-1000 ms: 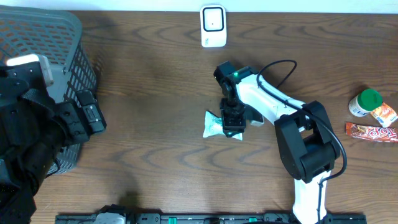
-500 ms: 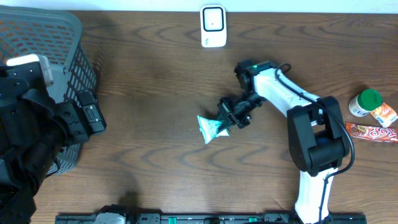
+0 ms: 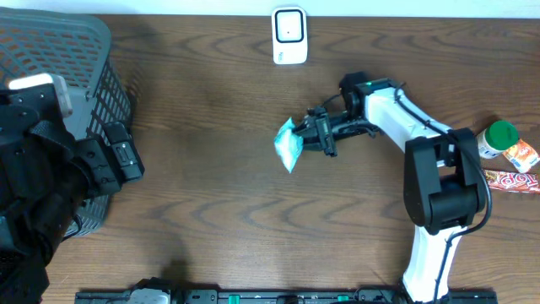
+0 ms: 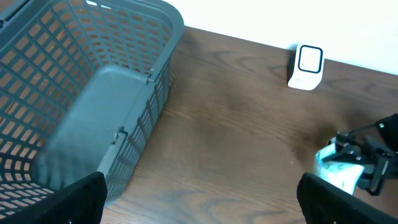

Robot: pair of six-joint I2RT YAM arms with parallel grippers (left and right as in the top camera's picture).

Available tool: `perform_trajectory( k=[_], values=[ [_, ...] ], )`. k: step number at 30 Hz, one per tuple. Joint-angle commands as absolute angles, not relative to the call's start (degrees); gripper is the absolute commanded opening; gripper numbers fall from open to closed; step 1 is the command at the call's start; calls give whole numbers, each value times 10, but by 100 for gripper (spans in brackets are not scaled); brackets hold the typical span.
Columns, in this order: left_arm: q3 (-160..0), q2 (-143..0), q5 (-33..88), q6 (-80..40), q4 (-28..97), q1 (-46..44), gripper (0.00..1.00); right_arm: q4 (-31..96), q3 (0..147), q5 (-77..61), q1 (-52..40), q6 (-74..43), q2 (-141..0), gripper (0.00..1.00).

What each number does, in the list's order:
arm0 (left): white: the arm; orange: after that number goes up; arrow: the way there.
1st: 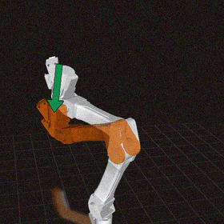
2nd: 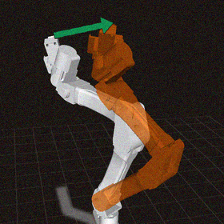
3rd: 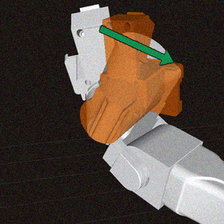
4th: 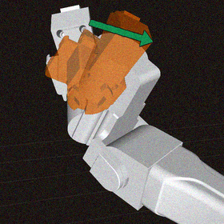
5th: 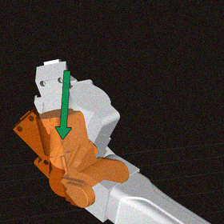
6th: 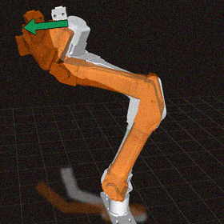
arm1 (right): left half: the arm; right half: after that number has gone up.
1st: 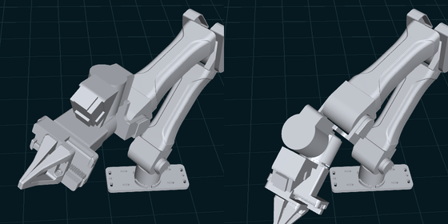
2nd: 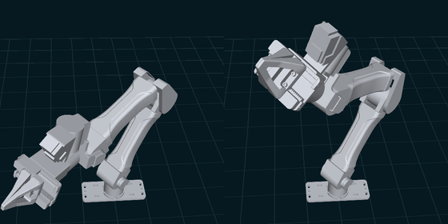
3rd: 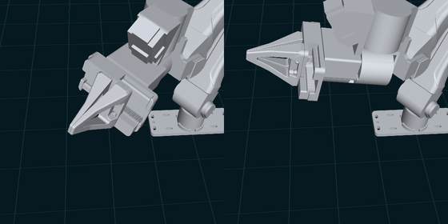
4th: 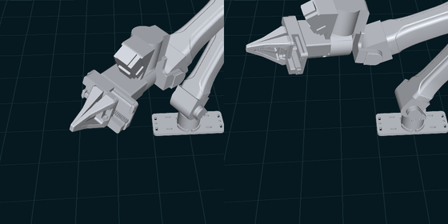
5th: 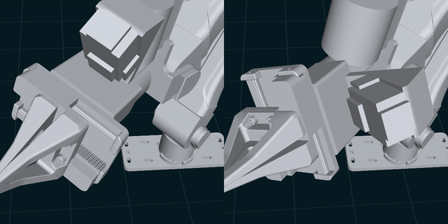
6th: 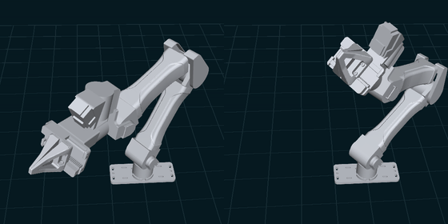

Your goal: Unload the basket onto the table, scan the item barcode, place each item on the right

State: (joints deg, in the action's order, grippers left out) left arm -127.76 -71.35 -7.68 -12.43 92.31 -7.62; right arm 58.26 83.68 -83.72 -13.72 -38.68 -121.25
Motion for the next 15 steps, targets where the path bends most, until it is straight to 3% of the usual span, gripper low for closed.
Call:
perform_trajectory(
  k=[1,4,15],
  values=[
    [-1277,-711,-82,-128,968,-78,98,517,837,-895,-121,-298,-1216,1],
    [-1277,-711,-82,-128,968,-78,98,478,837,-895,-119,-287,-1216,1],
    [-1277,-711,-82,-128,968,-78,98,517,837,-894,-120,-302,-1216,1]
  ],
)
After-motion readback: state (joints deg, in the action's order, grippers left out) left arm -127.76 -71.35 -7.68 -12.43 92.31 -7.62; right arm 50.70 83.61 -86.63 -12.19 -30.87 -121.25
